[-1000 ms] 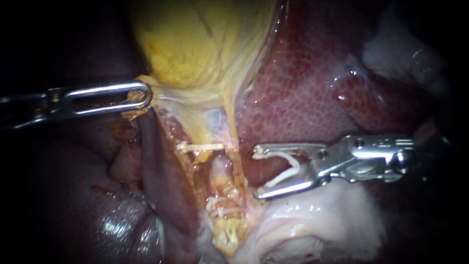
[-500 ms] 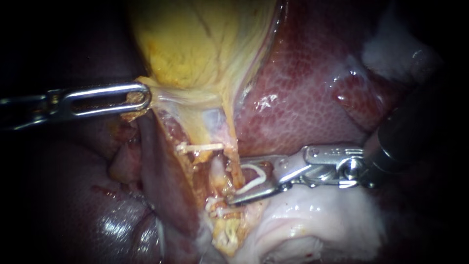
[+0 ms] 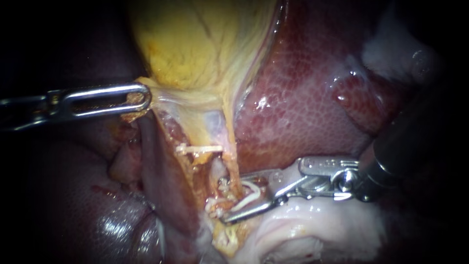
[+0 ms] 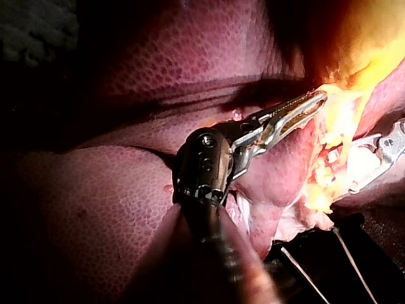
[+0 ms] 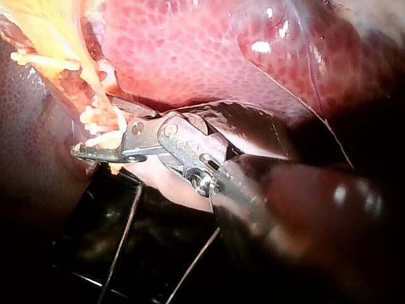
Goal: Clipping first clip right tube
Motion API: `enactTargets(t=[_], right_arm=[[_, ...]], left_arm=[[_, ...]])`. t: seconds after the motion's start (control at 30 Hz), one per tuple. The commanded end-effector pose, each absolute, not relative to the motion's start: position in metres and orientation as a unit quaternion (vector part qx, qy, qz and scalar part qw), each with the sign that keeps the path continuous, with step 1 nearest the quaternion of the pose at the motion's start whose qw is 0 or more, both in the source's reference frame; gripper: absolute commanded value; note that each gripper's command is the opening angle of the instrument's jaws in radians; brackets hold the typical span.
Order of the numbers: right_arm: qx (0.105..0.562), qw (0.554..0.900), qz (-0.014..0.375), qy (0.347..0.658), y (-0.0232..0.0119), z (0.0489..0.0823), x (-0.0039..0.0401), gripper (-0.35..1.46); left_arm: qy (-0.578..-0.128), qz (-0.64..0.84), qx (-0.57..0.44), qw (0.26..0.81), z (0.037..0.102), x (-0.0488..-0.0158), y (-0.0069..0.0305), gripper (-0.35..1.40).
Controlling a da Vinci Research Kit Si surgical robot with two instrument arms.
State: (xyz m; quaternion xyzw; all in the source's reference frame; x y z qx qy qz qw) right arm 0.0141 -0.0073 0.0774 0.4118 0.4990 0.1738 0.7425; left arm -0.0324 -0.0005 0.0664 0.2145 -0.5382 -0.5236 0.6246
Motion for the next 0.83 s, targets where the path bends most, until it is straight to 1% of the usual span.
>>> enactTargets(t=[0.03, 0.1, 0.13, 0.17, 0.23, 0.3, 0.77, 0.8, 0.83], right_arm=[[0.416, 0.743, 0.172, 0.496, -0.0075, 0.0779, 0.0139, 0.44], [0.42, 0.743, 0.171, 0.492, -0.0076, 0.0783, 0.0138, 0.38], [0.423, 0.742, 0.172, 0.491, -0.0076, 0.0785, 0.0137, 0.3], [0.425, 0.742, 0.174, 0.49, -0.0075, 0.0785, 0.0135, 0.04], [0.429, 0.743, 0.18, 0.481, -0.0071, 0.0784, 0.0132, -0.35], [0.429, 0.747, 0.183, 0.474, -0.0068, 0.0784, 0.0131, -0.35], [0.431, 0.746, 0.185, 0.472, -0.0071, 0.0787, 0.0131, -0.35], [0.43, 0.746, 0.186, 0.472, -0.0071, 0.0786, 0.0131, -0.31], [0.427, 0.747, 0.189, 0.473, -0.007, 0.0786, 0.0131, -0.11]], left_arm=[[-0.538, -0.524, 0.215, 0.625, 0.0664, -0.0324, -0.0005, -0.35], [-0.538, -0.524, 0.215, 0.625, 0.0664, -0.0324, -0.0005, -0.35], [-0.538, -0.524, 0.214, 0.625, 0.0664, -0.0324, -0.0005, -0.35], [-0.538, -0.523, 0.214, 0.625, 0.0664, -0.0324, -0.0005, -0.35], [-0.538, -0.524, 0.214, 0.625, 0.0664, -0.0324, -0.0005, -0.35], [-0.538, -0.523, 0.214, 0.625, 0.0664, -0.0324, -0.0005, -0.35], [-0.538, -0.524, 0.214, 0.625, 0.0663, -0.0325, -0.0006, -0.35], [-0.538, -0.524, 0.214, 0.625, 0.0663, -0.0325, -0.0006, -0.35], [-0.538, -0.524, 0.214, 0.625, 0.0663, -0.0325, -0.0006, -0.35]])
